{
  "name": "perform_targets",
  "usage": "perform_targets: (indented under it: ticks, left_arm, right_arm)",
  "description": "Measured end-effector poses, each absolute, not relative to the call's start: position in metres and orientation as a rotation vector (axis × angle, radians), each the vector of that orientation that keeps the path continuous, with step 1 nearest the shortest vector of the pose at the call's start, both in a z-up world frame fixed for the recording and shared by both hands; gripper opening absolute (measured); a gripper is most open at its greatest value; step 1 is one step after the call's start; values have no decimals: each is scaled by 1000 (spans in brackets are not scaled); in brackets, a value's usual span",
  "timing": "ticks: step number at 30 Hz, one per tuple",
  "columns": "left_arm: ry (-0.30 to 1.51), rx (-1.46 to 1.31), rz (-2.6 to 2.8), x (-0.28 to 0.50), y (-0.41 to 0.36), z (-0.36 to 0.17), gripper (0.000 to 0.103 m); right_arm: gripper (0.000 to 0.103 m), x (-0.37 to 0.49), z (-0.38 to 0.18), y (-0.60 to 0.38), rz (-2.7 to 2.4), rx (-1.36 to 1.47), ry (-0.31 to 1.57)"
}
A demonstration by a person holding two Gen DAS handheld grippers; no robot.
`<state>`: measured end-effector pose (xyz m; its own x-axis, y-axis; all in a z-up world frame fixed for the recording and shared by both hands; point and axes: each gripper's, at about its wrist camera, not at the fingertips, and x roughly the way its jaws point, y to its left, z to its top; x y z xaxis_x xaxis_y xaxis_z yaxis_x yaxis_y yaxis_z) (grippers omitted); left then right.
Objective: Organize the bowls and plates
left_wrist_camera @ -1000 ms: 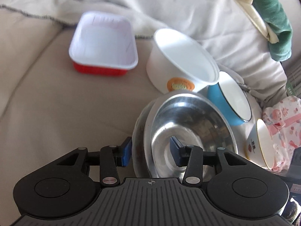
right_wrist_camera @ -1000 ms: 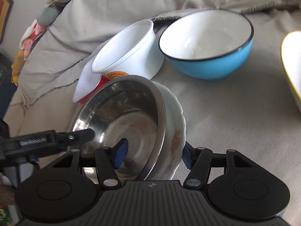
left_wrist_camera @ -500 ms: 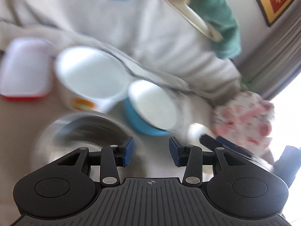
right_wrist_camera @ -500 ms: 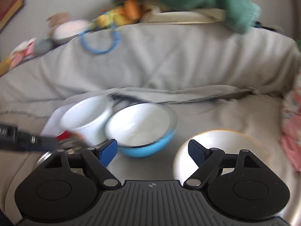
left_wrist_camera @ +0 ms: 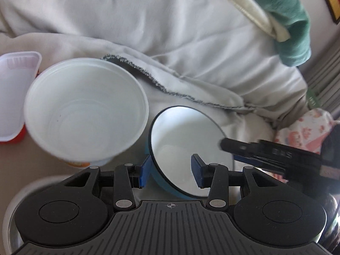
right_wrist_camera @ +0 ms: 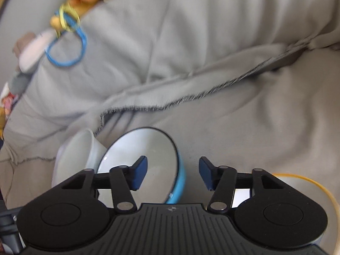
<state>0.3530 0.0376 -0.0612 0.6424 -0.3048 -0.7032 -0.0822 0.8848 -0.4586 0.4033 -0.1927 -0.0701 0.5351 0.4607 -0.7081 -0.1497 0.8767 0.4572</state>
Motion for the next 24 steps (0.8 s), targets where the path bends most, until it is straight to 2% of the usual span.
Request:
perform_targets:
  ticks: [1, 5, 8, 13, 18, 21, 24]
  left_arm:
    - [880, -474, -133, 357, 37, -64, 45]
    - [886, -436, -127, 368, 35, -68, 45]
    - [884, -432, -130, 378, 30, -65, 50]
    - [898, -421, -217, 403, 5, -72, 50]
    - [887, -440, -275, 408, 6, -67, 50]
    - [875, -508, -324, 393, 25, -50, 48]
    - [790, -439, -323, 350, 49, -17, 48]
  right_arm:
    - [47, 411, -77, -186, 385, 366, 975]
    - [43, 428, -93, -175, 421, 340, 1037]
    - [42, 429, -89, -180, 438, 342, 1014]
    - [42, 433, -77, -196, 334, 250, 920]
    - [42, 433, -81, -212, 294, 266, 945]
    - [42, 417, -64, -216, 263, 263, 929]
    - [42, 376, -24, -214, 233, 208, 819]
